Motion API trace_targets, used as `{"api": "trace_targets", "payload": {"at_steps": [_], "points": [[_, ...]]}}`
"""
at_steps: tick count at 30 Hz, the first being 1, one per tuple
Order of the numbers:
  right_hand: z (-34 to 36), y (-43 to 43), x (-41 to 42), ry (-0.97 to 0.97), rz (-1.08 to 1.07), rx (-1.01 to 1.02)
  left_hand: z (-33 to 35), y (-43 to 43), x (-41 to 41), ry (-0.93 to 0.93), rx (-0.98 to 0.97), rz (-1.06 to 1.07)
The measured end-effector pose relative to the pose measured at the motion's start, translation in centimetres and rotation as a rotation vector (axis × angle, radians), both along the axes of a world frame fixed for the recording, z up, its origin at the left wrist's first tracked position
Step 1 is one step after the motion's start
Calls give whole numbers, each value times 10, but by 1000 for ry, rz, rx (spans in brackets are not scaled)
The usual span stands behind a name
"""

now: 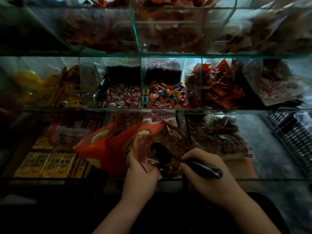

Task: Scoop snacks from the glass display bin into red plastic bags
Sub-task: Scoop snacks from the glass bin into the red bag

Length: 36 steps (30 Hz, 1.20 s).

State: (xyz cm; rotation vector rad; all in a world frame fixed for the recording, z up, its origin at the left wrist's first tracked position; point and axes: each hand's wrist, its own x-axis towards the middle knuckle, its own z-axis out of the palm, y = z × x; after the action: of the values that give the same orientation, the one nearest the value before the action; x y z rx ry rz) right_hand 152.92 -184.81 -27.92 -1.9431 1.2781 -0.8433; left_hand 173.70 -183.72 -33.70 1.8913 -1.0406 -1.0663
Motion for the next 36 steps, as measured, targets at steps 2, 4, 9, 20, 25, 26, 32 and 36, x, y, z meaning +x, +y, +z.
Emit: {"api": "trace_targets", "payload": {"at_steps": [2, 4, 9, 20, 25, 26, 32, 36], "points": [[-4, -3, 7, 42, 26, 11, 4, -18, 3, -3, -97, -10], [-3, 1, 6, -3, 37, -16, 15, -42, 15, -31, -167, -18], [25, 12, -5, 41, 223, -69, 51, -79, 44, 58, -235, -136], [1, 4, 13, 36, -88, -88, 25, -7, 45, -140, -148, -32], [-18, -3, 25, -108, -249, 155, 7, 6, 25, -178, -37, -69], [-20, -4, 25, -99, -240, 193, 7, 6, 25, -159, -23, -107], [-40, -9, 28, -92, -236, 327, 13, 5, 30, -210, -38, -245], [-61, -9, 41, -20, -275, 286, 7, 7, 32, -141, -85, -193]]}}
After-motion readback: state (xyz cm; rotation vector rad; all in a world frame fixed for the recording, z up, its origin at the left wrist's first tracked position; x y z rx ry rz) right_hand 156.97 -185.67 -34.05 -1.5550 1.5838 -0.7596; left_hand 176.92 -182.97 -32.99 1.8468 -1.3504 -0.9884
